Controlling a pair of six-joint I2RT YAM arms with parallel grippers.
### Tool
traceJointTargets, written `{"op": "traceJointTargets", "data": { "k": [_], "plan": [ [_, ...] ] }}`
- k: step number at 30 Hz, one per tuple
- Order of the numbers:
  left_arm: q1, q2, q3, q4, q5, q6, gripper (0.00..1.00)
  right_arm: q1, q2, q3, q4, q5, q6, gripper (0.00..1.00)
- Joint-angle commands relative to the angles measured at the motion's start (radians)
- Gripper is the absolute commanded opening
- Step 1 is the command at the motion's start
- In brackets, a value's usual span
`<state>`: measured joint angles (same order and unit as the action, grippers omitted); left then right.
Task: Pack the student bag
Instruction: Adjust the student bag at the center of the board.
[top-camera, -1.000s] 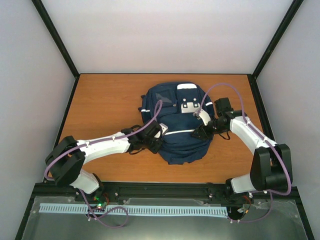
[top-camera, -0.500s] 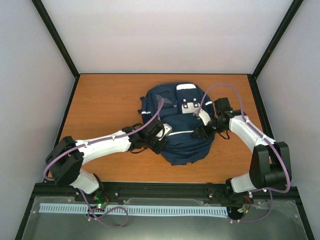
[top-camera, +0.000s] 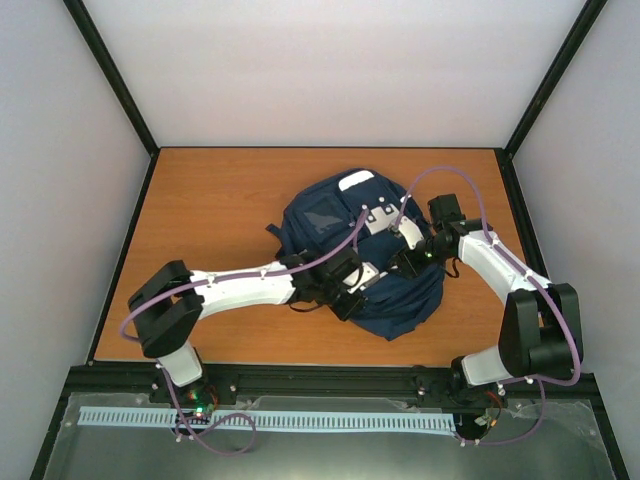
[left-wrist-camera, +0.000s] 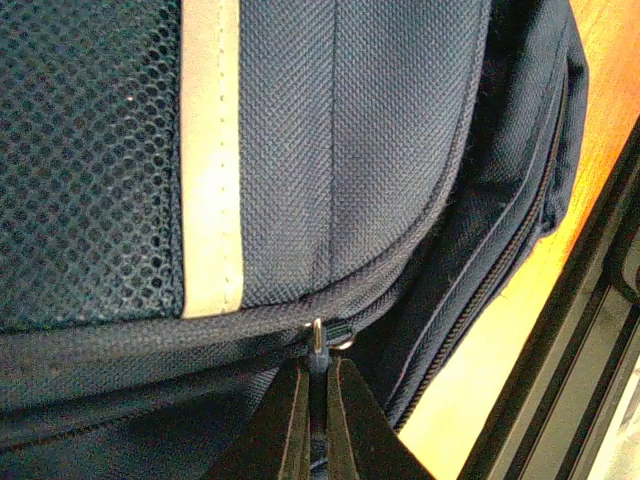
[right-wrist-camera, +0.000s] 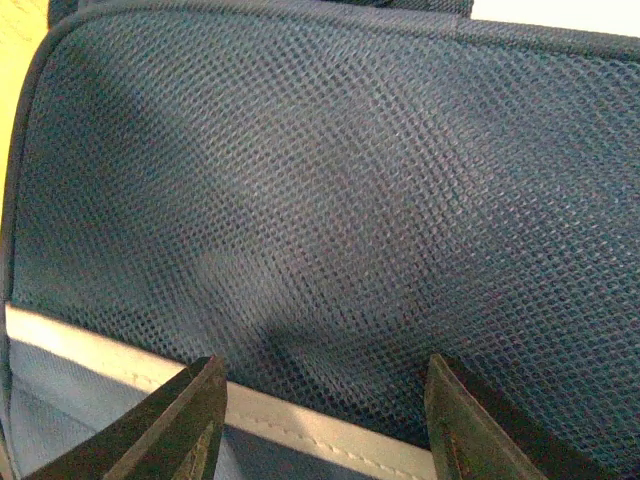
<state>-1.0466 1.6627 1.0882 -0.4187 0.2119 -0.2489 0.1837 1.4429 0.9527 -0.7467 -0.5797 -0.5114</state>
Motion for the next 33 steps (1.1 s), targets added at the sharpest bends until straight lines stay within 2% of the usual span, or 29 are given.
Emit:
{"op": "traceJointTargets", "data": {
  "k": [1,4,10,17,20,24,29,33],
  "plan": [
    [-0.04,0.058,0.084,0.051,0.078,-0.023,0.02,0.003,0.024,0.014,0.007,0.019,0.014,0.57],
    [-0.044,0.08,0.094,0.067,0.09,-0.044,0.06,0.003,0.026,0.014,0.009,0.032,0.018,0.57],
    [-0.044,0.015,0.096,0.043,0.053,-0.047,0.23,0.003,0.019,0.015,0.012,0.04,0.025,0.57],
    [-0.035,-0.105,0.097,-0.052,-0.16,-0.034,0.61,0.001,-0.023,0.017,0.02,0.06,0.039,0.58],
    [-0.004,-0.139,0.083,-0.057,-0.308,-0.086,0.76,-0.001,-0.075,0.032,0.017,0.123,0.056,0.63],
    [0.095,-0.14,0.084,-0.046,-0.323,-0.133,0.77,-0.001,-0.178,0.035,-0.016,0.208,0.008,0.71],
    [0.159,-0.093,0.114,0.008,-0.188,-0.107,0.68,-0.001,-0.276,-0.014,-0.144,0.34,-0.13,0.74],
    [0.166,-0.021,0.175,0.007,-0.088,-0.086,0.66,0.0,-0.401,-0.099,-0.227,0.346,-0.27,0.8]
  ]
}}
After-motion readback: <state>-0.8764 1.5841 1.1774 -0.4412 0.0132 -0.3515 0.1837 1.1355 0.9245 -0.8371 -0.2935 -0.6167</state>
